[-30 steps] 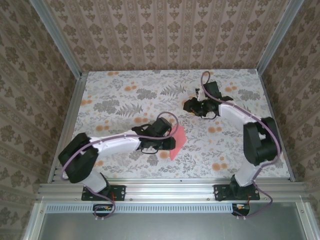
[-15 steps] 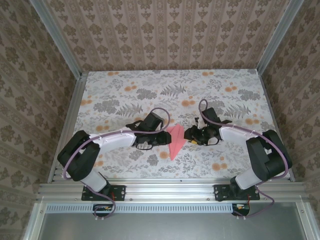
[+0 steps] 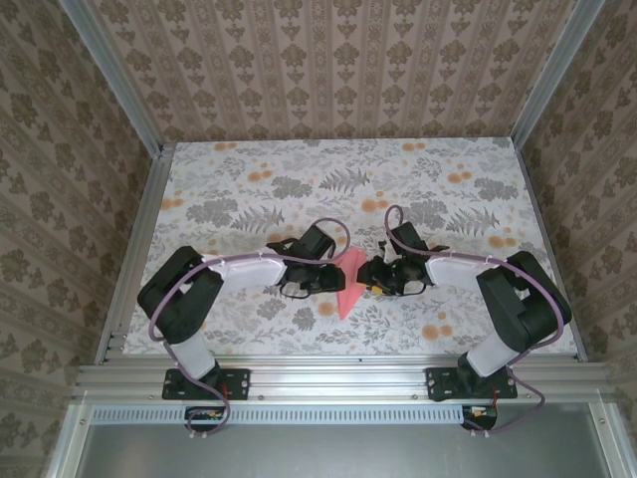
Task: Fold a paper plane with a square sheet of paper (pick it up from the middle)
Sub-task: Fourth fold the wing at the center of the table, then turn over the paper at the center of the table.
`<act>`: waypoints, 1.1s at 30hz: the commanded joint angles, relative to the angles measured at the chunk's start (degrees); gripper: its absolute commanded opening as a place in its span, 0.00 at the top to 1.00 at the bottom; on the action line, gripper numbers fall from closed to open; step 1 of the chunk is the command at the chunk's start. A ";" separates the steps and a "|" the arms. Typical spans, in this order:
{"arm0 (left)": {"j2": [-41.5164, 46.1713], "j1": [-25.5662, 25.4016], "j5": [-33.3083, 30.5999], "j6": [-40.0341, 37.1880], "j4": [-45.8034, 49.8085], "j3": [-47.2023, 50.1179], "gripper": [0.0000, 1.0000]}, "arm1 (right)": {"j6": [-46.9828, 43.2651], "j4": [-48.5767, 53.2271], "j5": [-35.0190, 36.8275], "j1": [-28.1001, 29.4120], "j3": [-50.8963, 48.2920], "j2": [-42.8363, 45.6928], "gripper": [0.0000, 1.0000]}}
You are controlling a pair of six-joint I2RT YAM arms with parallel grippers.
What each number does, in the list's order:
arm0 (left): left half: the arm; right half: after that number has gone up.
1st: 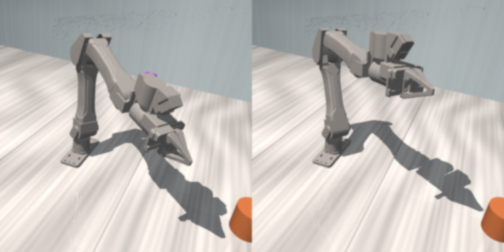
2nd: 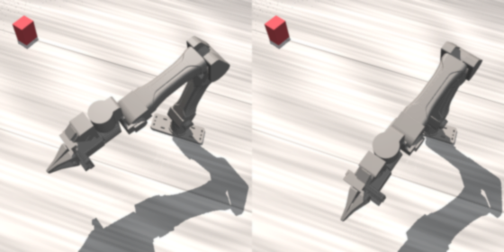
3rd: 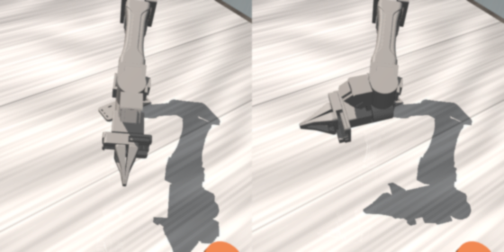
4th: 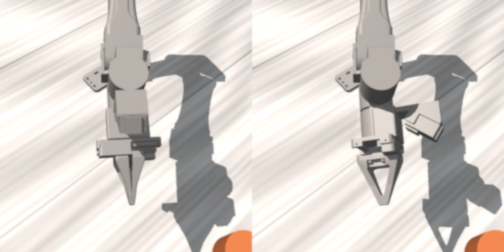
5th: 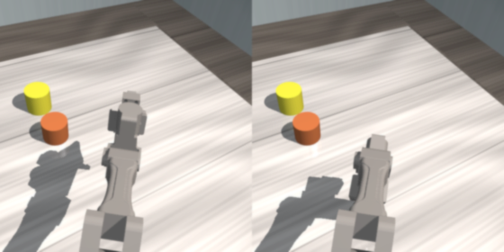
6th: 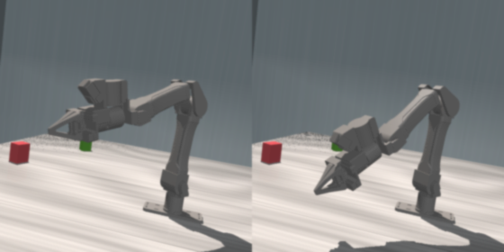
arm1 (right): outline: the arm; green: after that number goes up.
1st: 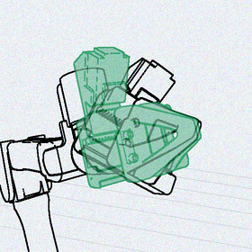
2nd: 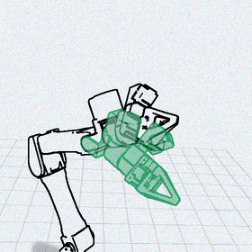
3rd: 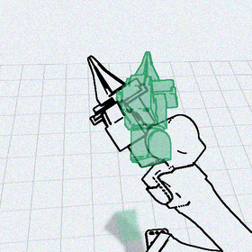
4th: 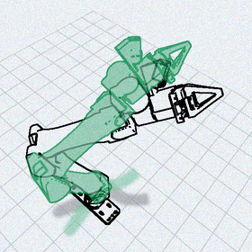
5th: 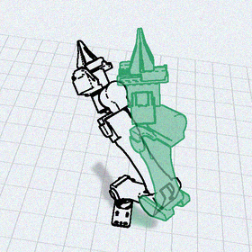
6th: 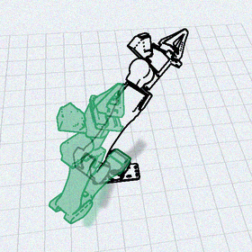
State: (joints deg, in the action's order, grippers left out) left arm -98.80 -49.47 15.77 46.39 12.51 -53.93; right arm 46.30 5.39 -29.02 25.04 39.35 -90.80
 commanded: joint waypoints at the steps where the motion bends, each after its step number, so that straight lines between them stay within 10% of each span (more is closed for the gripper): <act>1: -1.53 -0.44 -1.16 -1.75 3.43 -2.09 0.66 | 1.42 0.01 2.61 0.28 -1.47 1.49 0.57; 33: -4.64 -2.21 0.30 -1.44 1.20 -1.66 0.85 | 8.88 -20.64 -5.73 1.85 -2.70 -6.88 0.60</act>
State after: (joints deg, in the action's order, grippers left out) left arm -101.86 -50.46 13.74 44.97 15.40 -56.40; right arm 54.46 -12.23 -32.71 26.41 37.36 -96.03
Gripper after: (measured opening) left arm 0.153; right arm 0.411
